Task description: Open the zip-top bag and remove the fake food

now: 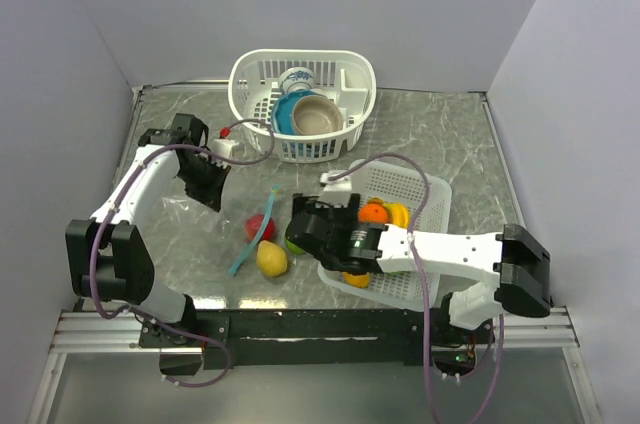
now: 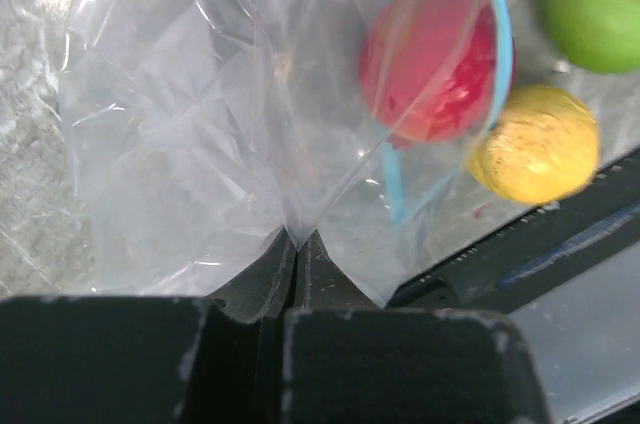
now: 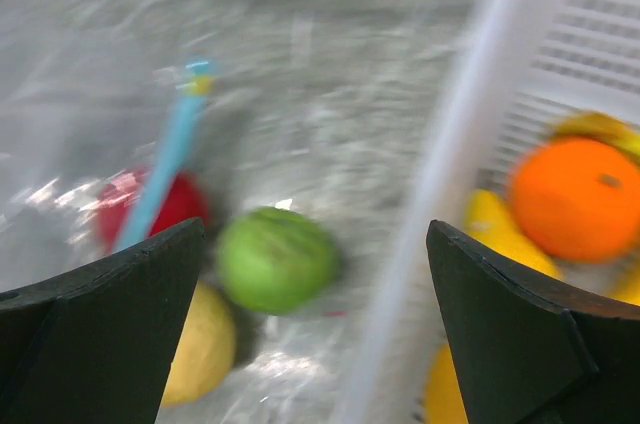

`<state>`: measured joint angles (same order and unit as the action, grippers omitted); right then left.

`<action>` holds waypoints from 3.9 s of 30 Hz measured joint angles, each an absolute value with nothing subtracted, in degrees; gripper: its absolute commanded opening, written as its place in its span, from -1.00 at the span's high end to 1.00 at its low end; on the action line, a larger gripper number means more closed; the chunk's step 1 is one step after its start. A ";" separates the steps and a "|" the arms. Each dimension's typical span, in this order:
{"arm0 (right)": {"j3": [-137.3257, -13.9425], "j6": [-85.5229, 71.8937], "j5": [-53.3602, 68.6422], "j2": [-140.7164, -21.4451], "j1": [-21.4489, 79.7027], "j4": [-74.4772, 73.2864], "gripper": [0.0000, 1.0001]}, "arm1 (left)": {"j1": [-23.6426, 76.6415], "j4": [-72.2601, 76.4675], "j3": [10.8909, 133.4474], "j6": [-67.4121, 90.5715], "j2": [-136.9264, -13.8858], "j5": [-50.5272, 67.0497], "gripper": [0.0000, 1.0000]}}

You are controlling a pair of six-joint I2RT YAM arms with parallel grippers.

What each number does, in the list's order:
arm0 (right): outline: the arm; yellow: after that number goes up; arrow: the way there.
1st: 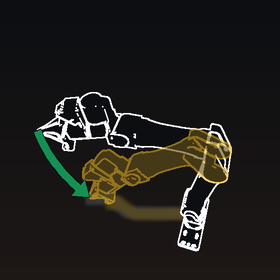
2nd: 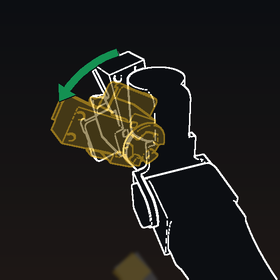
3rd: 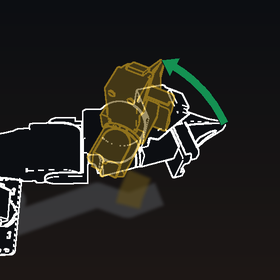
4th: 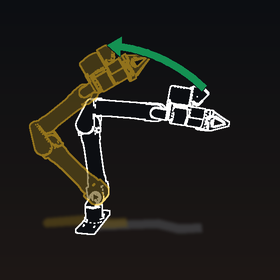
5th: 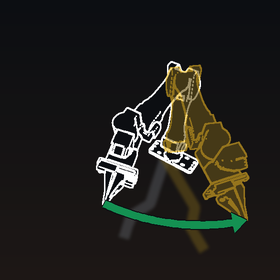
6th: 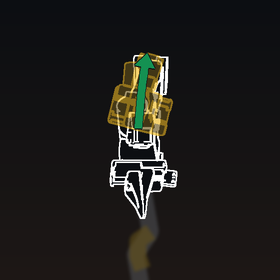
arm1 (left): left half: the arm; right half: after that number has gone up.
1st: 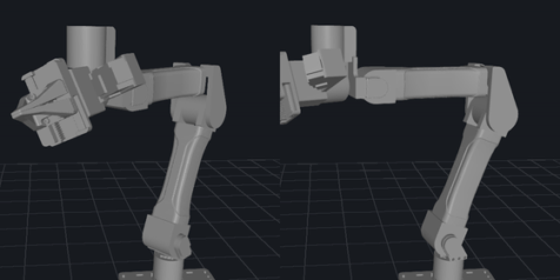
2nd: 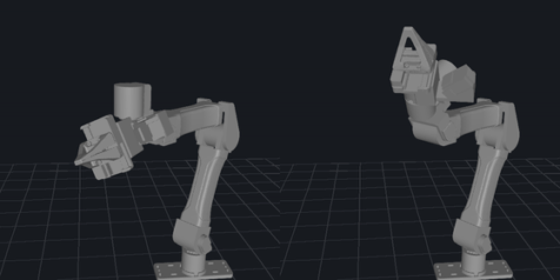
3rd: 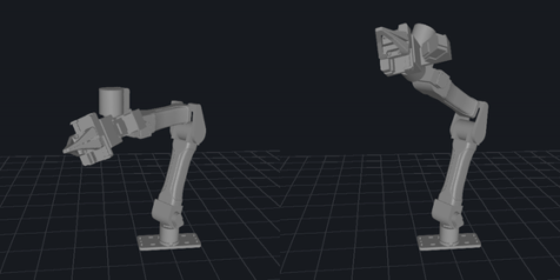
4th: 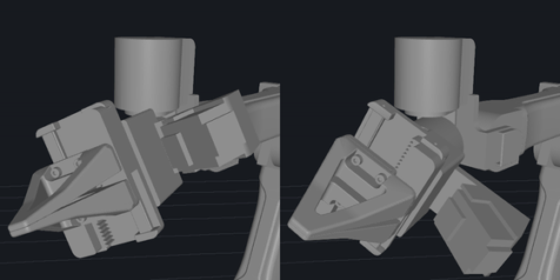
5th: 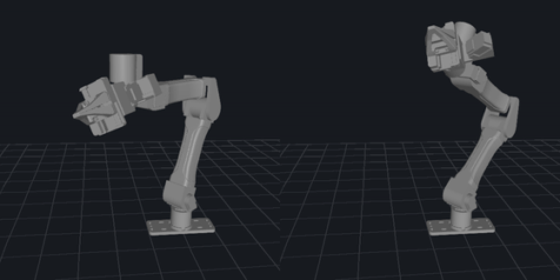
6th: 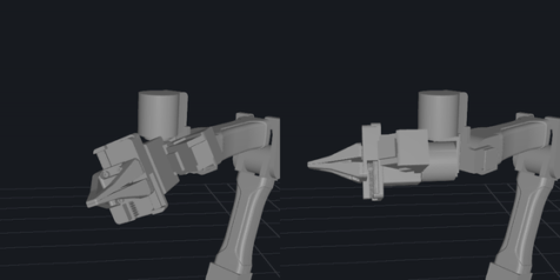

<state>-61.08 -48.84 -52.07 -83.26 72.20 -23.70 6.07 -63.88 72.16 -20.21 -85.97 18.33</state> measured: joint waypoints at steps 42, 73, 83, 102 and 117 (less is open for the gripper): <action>-68.71 -28.53 -39.90 -102.54 73.89 -9.96 0.24 | 4.19 -57.63 64.07 -20.29 -84.58 15.20 0.98; -73.45 -27.20 -46.78 -91.44 72.95 -22.35 -1.00 | 3.16 -57.60 64.40 -21.32 -85.30 16.19 0.98; -79.31 -28.64 -40.93 -110.06 75.92 -29.78 -1.00 | 2.13 -57.63 64.40 -22.02 -85.30 16.23 0.98; -68.53 -37.15 -43.09 -101.73 75.59 -30.17 -1.00 | 1.19 -57.93 64.40 -23.33 -85.30 17.12 0.98; -67.09 -37.08 -43.31 -102.63 74.63 -26.35 -1.00 | 1.10 -58.15 64.40 -23.51 -85.30 18.00 0.99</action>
<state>-67.09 -37.08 -43.31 -102.63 74.63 -26.35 1.10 -58.15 64.40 -23.51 -85.30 18.00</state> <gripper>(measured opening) 0.997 0.020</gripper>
